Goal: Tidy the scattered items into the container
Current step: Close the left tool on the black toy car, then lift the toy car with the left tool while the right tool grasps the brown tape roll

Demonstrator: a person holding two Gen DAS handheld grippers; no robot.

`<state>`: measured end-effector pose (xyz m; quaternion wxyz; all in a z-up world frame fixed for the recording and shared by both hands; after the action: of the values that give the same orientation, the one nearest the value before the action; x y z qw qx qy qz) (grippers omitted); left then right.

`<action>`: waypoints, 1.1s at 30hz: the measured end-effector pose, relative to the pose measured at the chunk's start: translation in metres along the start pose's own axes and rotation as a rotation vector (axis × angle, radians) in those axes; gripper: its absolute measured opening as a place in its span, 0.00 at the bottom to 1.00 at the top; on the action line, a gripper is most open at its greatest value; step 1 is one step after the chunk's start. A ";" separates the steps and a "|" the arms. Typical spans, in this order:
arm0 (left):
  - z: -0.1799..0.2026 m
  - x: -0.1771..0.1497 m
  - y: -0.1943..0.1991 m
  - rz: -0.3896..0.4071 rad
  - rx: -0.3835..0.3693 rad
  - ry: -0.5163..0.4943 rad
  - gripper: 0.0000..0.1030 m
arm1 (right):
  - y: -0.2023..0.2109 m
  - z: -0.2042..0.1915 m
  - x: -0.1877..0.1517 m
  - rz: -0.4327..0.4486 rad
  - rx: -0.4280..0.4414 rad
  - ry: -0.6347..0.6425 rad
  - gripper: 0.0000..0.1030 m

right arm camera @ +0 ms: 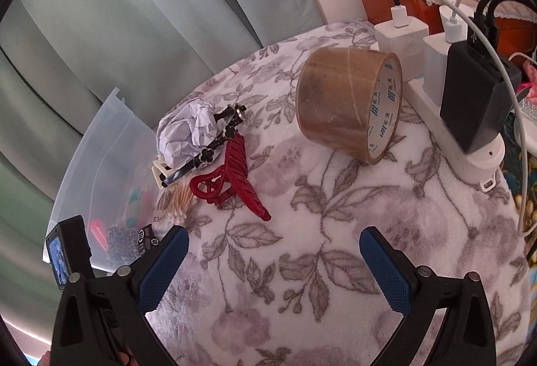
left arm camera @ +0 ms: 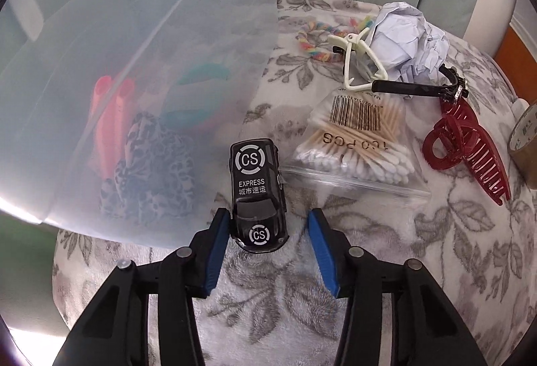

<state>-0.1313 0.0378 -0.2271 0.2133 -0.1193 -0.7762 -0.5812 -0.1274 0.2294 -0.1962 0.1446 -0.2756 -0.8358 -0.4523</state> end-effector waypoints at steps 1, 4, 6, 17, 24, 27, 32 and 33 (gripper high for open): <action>0.000 0.000 0.001 0.000 -0.006 0.000 0.42 | 0.000 0.001 0.003 0.006 -0.007 0.006 1.00; -0.001 0.000 0.001 0.009 -0.010 -0.002 0.38 | 0.000 0.005 0.013 0.029 -0.032 0.014 1.00; -0.001 0.001 0.001 0.015 -0.005 -0.006 0.38 | -0.002 0.009 0.020 0.040 -0.052 0.010 1.00; -0.004 0.003 -0.002 0.029 0.036 0.030 0.39 | -0.026 0.028 0.058 0.079 -0.167 -0.021 1.00; -0.009 0.000 0.000 0.038 0.034 0.041 0.38 | -0.042 0.033 0.069 0.092 -0.216 -0.058 0.99; -0.011 -0.002 0.001 0.040 0.031 0.043 0.38 | -0.046 0.034 0.074 0.103 -0.228 -0.055 0.98; -0.014 -0.004 0.002 0.039 0.025 0.045 0.36 | -0.054 0.042 0.080 0.101 -0.247 -0.086 0.89; -0.015 -0.005 0.003 0.039 0.026 0.043 0.36 | -0.055 0.044 0.081 0.100 -0.250 -0.093 0.88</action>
<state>-0.1228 0.0246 -0.2236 0.2429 -0.1192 -0.7763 -0.5693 -0.2251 0.2685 -0.2179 0.0924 -0.3535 -0.7638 -0.5320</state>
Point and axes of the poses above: each gripper's, at about its wrist camera, not at the fingertips, and y roughly against the way its jaws point, z to its right, x to its top, the point moved 8 cm from there along -y, roughly the way its jaws point, and after that the axes turned 7 degrees about x, right-handed, at the moved point
